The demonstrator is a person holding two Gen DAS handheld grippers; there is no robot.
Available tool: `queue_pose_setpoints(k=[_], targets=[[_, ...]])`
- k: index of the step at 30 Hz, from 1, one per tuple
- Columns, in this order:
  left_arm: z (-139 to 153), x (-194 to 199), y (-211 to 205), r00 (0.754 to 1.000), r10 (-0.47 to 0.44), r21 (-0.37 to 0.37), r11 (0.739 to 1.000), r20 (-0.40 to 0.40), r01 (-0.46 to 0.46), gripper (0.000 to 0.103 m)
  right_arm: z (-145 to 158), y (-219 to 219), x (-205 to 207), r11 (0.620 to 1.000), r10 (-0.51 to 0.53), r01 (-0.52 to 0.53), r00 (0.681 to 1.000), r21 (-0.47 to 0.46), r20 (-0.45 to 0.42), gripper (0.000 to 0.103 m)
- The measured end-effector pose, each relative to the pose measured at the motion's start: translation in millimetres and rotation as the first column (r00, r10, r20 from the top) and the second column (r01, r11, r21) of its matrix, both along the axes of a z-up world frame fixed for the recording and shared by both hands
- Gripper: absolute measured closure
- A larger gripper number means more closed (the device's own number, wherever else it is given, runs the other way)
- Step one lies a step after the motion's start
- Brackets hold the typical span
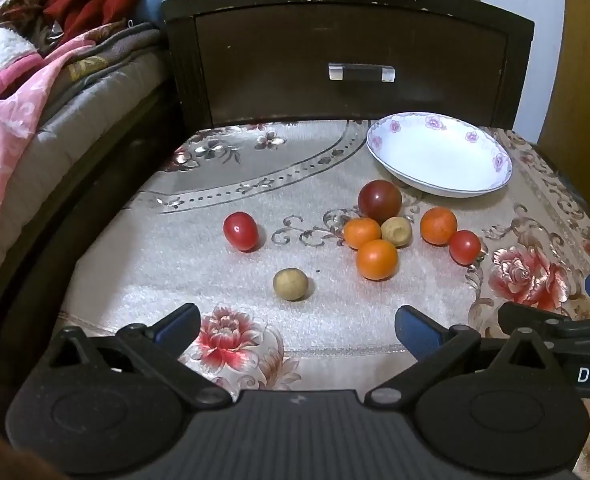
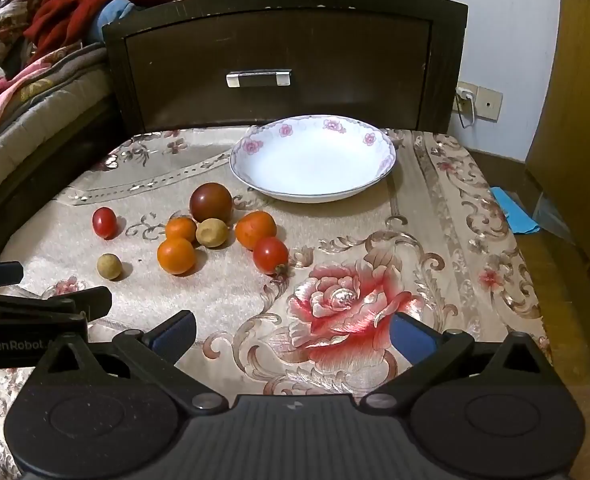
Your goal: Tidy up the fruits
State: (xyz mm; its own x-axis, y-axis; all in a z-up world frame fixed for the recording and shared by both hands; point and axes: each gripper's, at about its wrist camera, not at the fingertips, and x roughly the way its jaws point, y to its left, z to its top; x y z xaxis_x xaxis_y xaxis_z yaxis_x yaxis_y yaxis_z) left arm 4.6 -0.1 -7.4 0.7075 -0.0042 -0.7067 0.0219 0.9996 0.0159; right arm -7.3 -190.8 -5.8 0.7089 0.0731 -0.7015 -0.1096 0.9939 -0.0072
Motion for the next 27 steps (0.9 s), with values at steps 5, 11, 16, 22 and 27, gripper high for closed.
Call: queue_pose_setpoints(k=[5, 11, 16, 22, 27], targets=[[-2.7, 0.9, -0.2, 1.0, -0.002, -0.001, 1.0, -0.006, 0.002, 0.0, 0.1, -0.1, -2.1, 1.0, -0.001, 0.001, 1.0, -0.008, 0.005, 0.007], [-4.5, 1.7, -2.3, 1.0, -0.001, 0.013, 1.0, -0.012, 0.001, 0.0, -1.5, -0.6, -0.6, 1.0, 0.003, -0.003, 1.0, -0.009, -0.003, 0.007], [-6.7, 2.4, -5.0, 1.0, -0.012, 0.029, 0.999, -0.02, 0.013, 0.0, -1.4, -1.6, -0.1, 1.0, 0.0, 0.0, 1.0, -0.002, 0.0, 0.007], [-8.1, 4.0, -4.6, 1.0, -0.013, 0.03, 0.999, -0.028, 0.014, 0.0, -2.7, -2.2, 1.2, 1.0, -0.006, 0.006, 1.0, 0.002, -0.006, 0.007], [-8.9, 4.7, -5.1, 0.999, -0.013, 0.028, 1.0, -0.033, 0.014, 0.0, -4.1, -1.8, 1.6, 1.0, -0.007, 0.007, 1.0, 0.003, -0.013, 0.007]])
